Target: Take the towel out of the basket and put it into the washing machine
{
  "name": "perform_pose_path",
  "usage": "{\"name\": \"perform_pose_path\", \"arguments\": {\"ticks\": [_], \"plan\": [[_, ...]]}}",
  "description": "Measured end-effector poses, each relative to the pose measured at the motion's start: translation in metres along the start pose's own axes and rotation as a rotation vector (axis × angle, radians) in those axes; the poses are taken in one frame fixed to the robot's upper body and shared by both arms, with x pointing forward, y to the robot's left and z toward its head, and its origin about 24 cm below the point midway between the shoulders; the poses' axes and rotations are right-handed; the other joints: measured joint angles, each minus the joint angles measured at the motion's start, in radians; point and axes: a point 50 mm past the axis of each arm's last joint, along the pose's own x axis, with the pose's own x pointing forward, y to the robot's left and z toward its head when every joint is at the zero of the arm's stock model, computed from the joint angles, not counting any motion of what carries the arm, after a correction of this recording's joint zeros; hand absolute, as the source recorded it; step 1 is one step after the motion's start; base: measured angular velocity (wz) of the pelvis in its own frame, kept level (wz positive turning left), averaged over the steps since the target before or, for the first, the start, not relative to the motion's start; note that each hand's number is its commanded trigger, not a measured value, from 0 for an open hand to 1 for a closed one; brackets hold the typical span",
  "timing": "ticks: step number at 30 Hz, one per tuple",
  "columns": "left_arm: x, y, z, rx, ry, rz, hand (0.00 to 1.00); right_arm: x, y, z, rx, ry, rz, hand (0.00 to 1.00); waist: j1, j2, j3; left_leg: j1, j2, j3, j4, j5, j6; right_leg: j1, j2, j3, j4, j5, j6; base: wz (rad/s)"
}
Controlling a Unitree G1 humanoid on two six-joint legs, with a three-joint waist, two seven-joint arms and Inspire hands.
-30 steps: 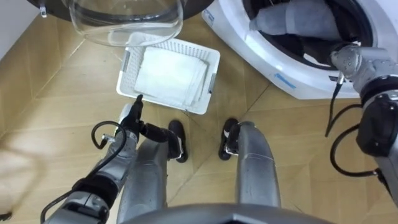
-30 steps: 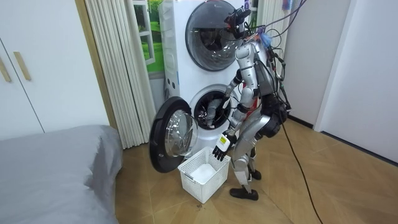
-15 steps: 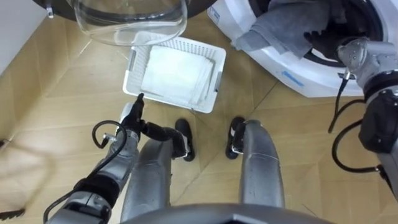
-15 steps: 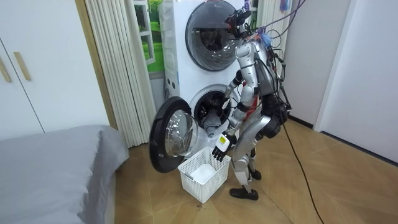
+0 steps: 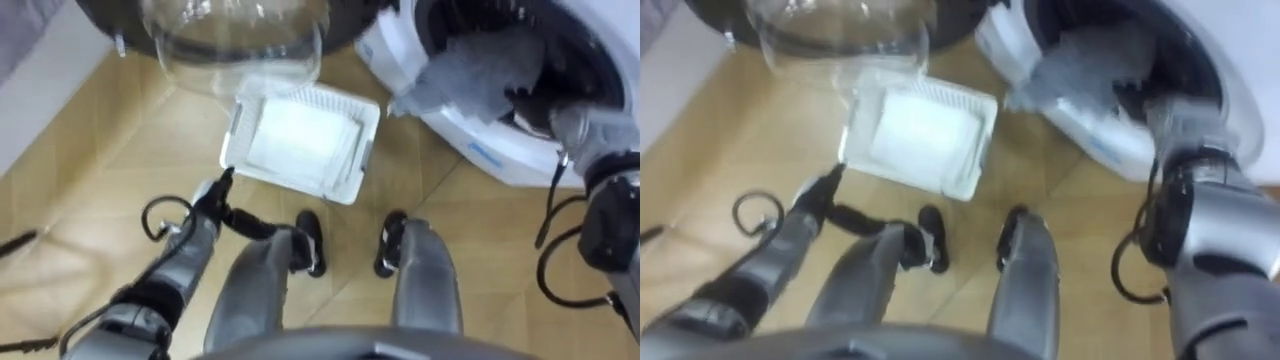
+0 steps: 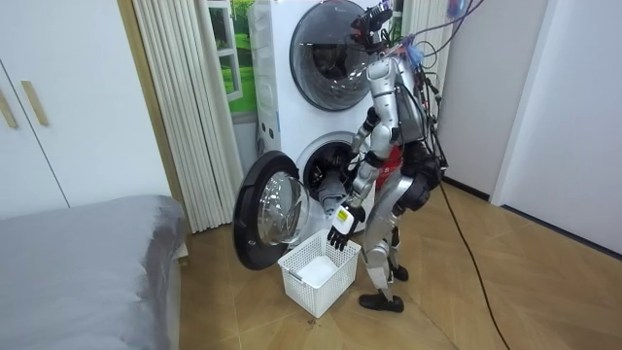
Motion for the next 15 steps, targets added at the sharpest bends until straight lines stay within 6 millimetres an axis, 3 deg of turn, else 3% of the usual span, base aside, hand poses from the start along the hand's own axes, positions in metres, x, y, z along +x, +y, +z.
{"name": "perform_pose_path", "arguments": {"ticks": [2,3,5,7,8,11,15], "plan": [[-0.003,0.011,-0.02,-0.014,0.056,0.028,0.0,-0.002,-0.041,0.013,-0.057,-0.047,-0.05,0.0,0.015,0.001,-0.0007,0.063,0.002,-0.01,-0.048,0.006,-0.009,0.075,0.017,-0.016,-0.068,0.015,0.005,0.04],[-0.004,0.013,-0.026,-0.018,0.076,0.034,0.0,-0.003,-0.053,0.017,-0.087,-0.061,-0.069,0.0,0.016,0.002,-0.0011,0.083,0.002,-0.011,-0.062,0.008,-0.012,0.096,0.022,-0.017,-0.085,0.019,0.007,-0.11],[-0.011,0.019,-0.052,-0.047,0.15,0.063,0.0,-0.012,-0.102,0.026,-0.252,-0.074,-0.149,0.0,0.015,0.006,-0.0062,0.161,0.006,-0.014,-0.117,0.013,-0.019,0.185,0.04,-0.032,-0.162,0.031,0.012,-0.08],[-0.015,0.022,-0.064,-0.059,0.183,0.08,0.0,-0.021,-0.135,0.027,-0.407,-0.058,-0.223,0.0,0.015,0.004,-0.0096,0.212,0.01,-0.014,-0.153,0.016,-0.026,0.243,0.056,-0.035,-0.218,0.043,0.013,-0.1],[-0.019,0.021,-0.073,-0.064,0.209,0.083,0.0,-0.028,-0.157,0.029,-0.557,-0.03,-0.285,0.0,0.016,0.002,-0.0162,0.246,0.013,-0.011,-0.176,0.019,-0.03,0.281,0.066,-0.034,-0.25,0.05,0.013,-0.16],[-0.027,0.016,-0.091,-0.084,0.239,0.093,0.0,-0.043,-0.196,0.023,-0.983,0.096,-0.355,0.0,0.017,-0.014,-0.0397,0.324,0.022,-0.004,-0.231,0.027,-0.044,0.359,0.092,-0.028,-0.329,0.07,0.009,-0.25],[-0.036,0.011,-0.109,-0.118,0.277,0.089,0.0,-0.054,-0.219,0.008,-1.321,0.237,-0.348,0.0,0.025,-0.02,-0.0464,0.433,0.039,-0.004,-0.273,0.031,-0.058,0.475,0.128,-0.033,-0.424,0.103,-0.003,-0.36]]}}
